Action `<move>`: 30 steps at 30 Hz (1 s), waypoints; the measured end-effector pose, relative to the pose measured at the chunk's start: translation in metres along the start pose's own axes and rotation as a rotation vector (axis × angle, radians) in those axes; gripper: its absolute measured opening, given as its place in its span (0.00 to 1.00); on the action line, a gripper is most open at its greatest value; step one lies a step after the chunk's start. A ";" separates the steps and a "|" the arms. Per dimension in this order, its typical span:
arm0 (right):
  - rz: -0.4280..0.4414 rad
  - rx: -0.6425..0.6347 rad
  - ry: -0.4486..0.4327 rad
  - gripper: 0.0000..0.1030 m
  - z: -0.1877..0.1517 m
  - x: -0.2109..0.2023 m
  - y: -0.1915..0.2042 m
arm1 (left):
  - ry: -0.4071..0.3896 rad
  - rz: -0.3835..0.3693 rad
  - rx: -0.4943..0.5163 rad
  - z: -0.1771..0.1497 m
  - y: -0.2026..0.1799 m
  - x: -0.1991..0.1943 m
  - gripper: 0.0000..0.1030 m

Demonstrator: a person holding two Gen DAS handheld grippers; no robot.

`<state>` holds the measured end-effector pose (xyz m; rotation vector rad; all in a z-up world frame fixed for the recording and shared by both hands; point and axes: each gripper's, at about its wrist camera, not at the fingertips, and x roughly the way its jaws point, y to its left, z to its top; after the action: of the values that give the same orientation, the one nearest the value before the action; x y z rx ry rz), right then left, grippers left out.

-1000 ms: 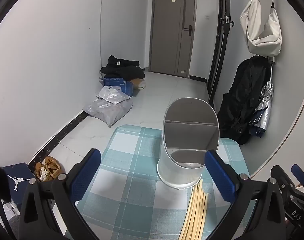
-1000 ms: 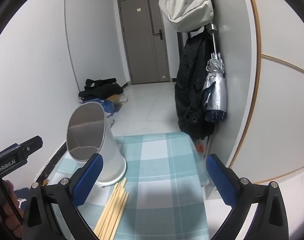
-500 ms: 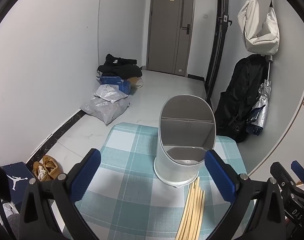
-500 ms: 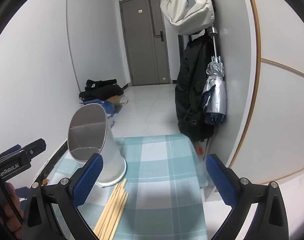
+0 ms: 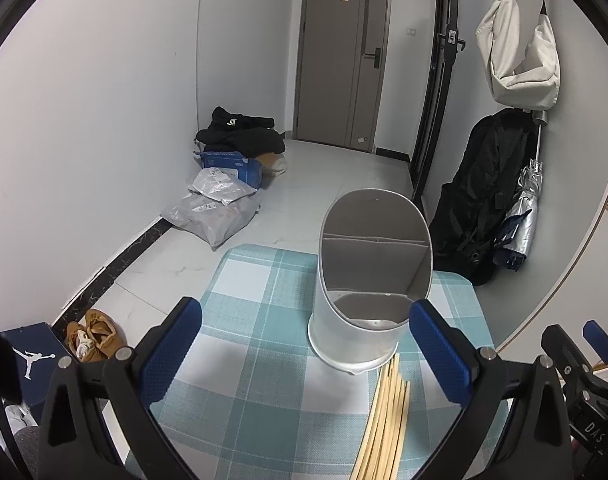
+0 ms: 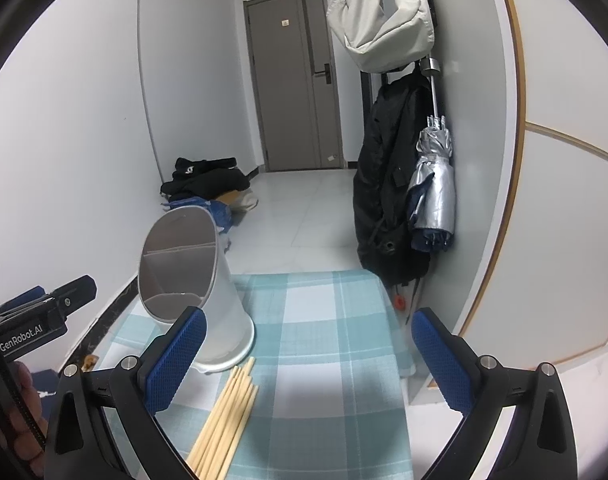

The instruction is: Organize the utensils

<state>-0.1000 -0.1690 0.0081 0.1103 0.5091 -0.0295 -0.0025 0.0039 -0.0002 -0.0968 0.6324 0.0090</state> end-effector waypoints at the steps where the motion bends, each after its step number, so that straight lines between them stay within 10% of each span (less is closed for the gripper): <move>1: -0.004 0.001 0.000 1.00 0.000 0.000 0.000 | 0.001 0.001 -0.001 0.000 0.000 0.000 0.99; 30: -0.020 0.013 -0.019 1.00 -0.003 0.000 -0.001 | 0.005 0.004 -0.002 -0.001 0.003 0.002 0.99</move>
<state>-0.1015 -0.1701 0.0050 0.1176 0.4909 -0.0532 -0.0019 0.0064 -0.0025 -0.0976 0.6380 0.0131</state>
